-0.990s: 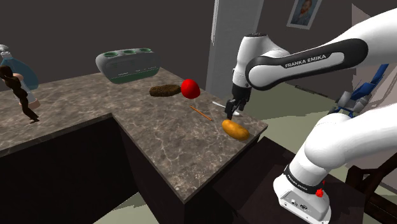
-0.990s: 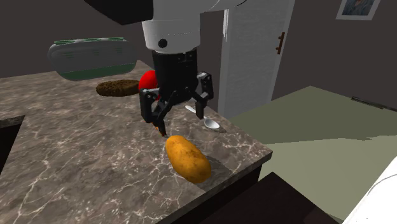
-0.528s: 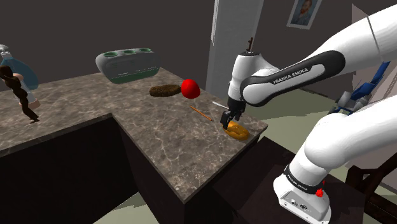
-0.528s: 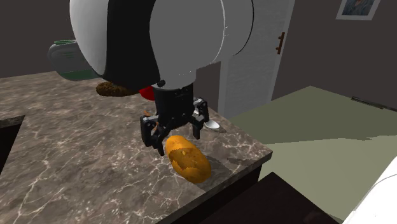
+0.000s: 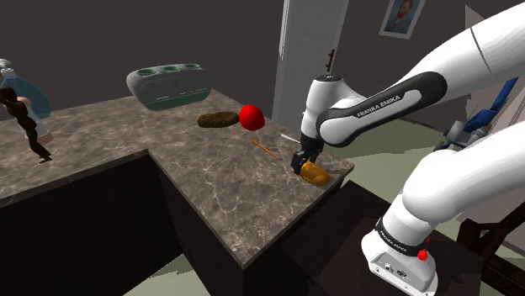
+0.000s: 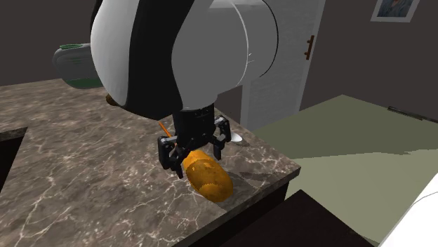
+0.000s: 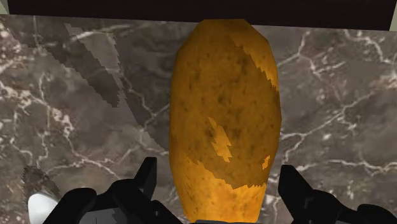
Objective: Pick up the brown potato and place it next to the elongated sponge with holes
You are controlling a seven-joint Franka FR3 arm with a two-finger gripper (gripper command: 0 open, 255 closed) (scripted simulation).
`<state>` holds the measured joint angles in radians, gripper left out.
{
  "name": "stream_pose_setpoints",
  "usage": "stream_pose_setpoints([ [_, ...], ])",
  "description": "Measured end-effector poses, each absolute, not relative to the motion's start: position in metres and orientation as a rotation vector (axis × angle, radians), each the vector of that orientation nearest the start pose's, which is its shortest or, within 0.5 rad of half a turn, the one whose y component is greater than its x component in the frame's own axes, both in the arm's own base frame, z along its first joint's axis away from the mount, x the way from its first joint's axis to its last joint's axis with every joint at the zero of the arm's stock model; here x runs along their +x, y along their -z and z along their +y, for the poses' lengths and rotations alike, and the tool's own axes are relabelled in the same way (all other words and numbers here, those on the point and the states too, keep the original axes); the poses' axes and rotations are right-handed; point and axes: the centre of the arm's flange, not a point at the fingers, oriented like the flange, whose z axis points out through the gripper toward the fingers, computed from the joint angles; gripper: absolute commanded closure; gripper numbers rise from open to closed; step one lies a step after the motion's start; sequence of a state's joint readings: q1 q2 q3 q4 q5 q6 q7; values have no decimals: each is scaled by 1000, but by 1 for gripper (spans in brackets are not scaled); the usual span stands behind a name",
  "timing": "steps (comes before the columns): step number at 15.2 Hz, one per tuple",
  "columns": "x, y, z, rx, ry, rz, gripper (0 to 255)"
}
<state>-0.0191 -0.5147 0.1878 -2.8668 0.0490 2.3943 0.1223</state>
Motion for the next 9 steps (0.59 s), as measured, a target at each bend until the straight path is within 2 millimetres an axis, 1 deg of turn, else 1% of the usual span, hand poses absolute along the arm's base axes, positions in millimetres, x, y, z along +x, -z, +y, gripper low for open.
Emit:
stream_pose_setpoints([
  [1,336,-331,49,-3194,70,18,0],
  [2,336,-331,49,-3194,70,18,255],
  [9,336,-331,49,-3193,72,18,255],
])
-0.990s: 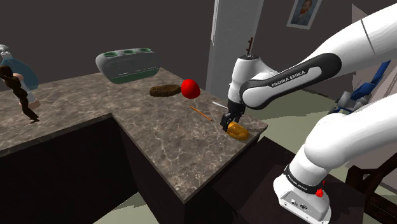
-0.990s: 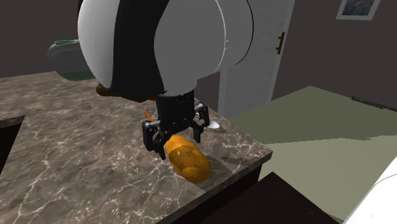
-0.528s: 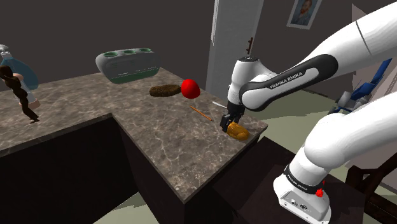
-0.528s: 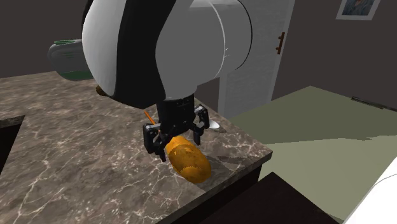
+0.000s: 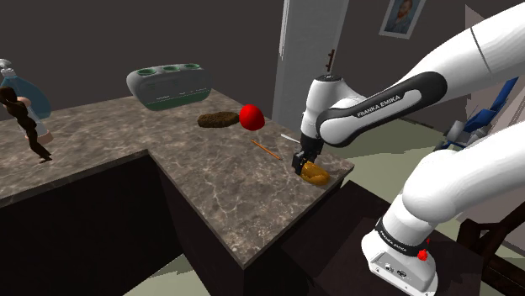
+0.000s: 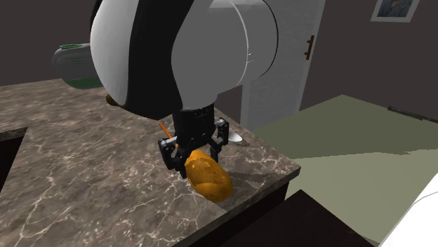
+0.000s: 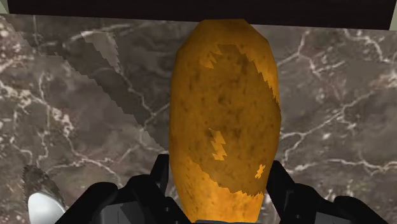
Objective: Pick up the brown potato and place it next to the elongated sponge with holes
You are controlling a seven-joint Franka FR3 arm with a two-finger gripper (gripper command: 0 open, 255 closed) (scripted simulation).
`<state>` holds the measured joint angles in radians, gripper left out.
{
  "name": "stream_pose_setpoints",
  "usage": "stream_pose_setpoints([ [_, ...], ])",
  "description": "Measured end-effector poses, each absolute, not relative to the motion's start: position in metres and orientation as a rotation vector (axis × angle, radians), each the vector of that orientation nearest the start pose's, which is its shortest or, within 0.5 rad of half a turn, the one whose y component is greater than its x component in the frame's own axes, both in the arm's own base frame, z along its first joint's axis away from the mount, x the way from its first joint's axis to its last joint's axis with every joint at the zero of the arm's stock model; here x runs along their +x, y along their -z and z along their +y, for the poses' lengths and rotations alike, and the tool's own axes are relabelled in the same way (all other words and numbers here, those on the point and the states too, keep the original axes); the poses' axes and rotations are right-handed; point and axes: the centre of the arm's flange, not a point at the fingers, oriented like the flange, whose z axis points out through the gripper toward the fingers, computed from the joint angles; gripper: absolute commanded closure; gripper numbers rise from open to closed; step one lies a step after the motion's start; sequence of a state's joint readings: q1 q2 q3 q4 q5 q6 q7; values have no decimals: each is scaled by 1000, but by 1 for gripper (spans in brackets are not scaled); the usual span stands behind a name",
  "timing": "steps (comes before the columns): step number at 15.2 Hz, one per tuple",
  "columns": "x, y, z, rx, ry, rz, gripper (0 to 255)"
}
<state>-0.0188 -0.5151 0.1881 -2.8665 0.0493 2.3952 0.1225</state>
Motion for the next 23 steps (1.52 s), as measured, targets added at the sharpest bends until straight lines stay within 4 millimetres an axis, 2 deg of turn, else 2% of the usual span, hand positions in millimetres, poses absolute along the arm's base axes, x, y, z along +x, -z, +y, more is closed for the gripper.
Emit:
stream_pose_setpoints([
  [3,336,-331,49,-3193,72,18,255],
  [6,335,-342,49,-3193,71,18,255],
  [23,335,-430,49,-3193,71,18,255],
])
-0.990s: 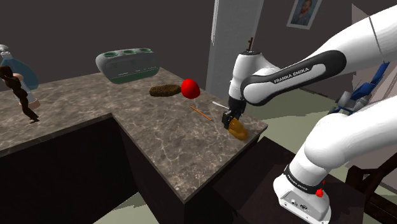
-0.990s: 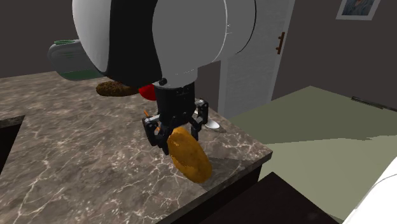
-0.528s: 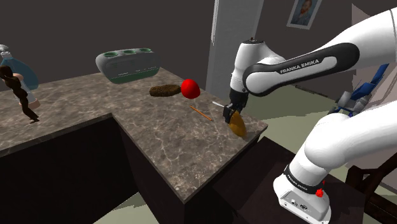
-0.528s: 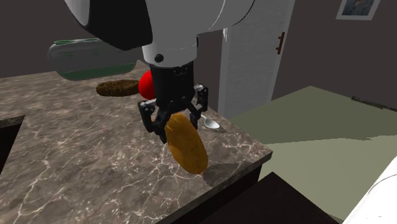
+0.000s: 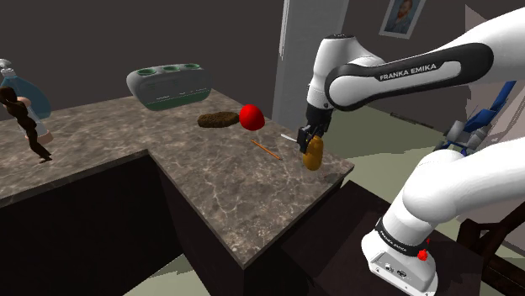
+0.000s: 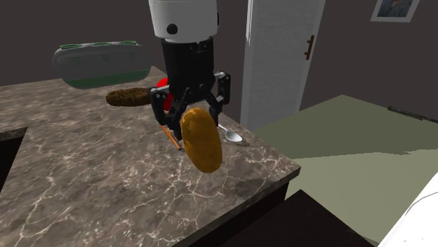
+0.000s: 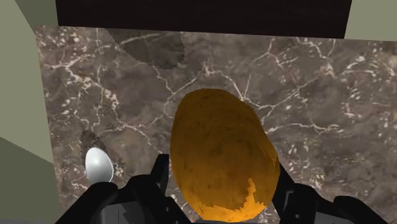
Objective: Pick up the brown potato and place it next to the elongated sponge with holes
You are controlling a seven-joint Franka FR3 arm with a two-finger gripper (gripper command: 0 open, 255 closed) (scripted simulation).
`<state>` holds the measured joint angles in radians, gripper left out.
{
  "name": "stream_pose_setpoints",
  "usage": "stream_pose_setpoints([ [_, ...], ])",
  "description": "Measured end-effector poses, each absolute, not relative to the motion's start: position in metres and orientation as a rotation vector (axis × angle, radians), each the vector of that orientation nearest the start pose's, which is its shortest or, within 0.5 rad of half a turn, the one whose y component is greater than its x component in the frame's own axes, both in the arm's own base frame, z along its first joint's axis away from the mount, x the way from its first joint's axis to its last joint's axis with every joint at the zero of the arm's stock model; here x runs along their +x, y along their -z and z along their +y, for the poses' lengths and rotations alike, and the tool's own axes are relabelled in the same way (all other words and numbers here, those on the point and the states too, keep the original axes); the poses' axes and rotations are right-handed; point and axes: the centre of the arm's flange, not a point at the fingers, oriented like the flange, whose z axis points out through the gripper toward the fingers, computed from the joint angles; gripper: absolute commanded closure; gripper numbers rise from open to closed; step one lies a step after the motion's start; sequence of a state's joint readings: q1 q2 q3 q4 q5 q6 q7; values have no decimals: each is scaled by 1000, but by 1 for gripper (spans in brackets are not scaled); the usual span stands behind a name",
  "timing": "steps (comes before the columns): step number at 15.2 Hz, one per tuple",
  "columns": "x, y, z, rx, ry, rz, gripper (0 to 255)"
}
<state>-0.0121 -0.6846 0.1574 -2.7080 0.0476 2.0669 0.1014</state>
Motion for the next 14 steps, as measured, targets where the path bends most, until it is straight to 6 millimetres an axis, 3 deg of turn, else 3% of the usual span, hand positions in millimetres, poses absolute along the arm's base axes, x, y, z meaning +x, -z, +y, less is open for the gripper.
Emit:
stream_pose_setpoints([
  [7,336,-467,48,-3193,71,18,255],
  [14,399,-471,94,-3195,70,17,255],
])
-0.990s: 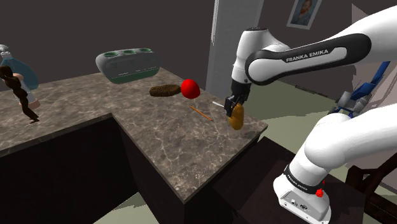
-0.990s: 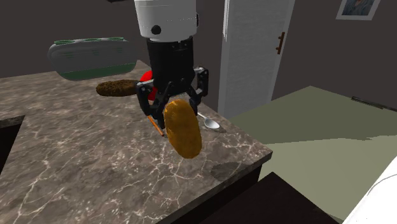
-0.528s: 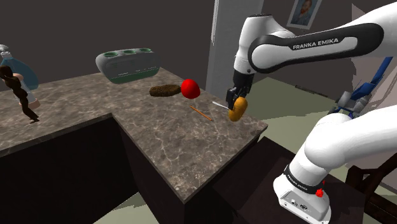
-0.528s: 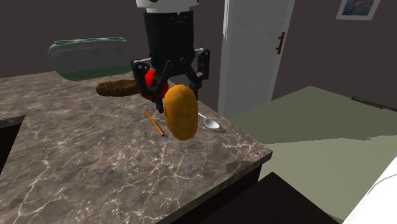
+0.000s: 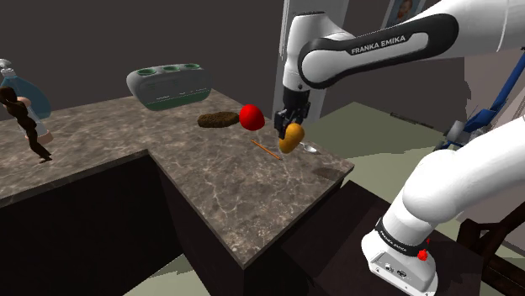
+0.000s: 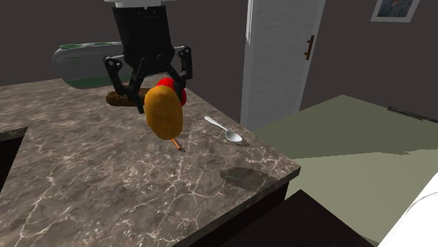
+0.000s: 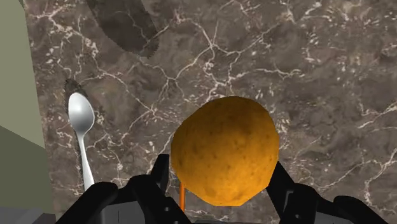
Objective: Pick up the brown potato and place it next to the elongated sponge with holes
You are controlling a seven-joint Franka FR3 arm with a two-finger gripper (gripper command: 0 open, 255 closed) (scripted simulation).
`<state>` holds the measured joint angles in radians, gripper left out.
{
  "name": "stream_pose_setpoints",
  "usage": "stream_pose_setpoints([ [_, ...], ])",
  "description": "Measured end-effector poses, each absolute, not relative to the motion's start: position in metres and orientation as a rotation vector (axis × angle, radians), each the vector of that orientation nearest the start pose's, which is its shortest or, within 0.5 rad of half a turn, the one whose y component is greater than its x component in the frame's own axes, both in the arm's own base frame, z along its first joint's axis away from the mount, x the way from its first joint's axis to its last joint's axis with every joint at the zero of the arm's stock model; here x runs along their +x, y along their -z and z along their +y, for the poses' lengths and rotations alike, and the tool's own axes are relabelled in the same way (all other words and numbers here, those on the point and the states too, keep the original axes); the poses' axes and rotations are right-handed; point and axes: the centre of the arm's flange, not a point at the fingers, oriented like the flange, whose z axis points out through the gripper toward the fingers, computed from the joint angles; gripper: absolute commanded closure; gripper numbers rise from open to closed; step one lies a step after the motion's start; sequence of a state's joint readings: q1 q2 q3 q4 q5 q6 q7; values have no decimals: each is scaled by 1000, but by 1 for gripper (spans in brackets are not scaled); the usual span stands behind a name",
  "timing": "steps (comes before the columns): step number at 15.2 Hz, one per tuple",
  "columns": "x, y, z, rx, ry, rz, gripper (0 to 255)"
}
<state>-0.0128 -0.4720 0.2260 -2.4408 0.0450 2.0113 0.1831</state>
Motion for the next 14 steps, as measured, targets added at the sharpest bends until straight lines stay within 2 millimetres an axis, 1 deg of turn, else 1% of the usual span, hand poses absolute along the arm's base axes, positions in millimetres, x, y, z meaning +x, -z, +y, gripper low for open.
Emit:
stream_pose_setpoints([
  [6,469,-470,137,-3194,70,17,255],
  [10,514,-473,164,-3194,69,16,255],
  [11,521,-471,171,-3194,70,16,255],
  [12,533,-473,180,-3194,69,16,255],
  [14,554,-469,192,-3194,69,15,255],
])
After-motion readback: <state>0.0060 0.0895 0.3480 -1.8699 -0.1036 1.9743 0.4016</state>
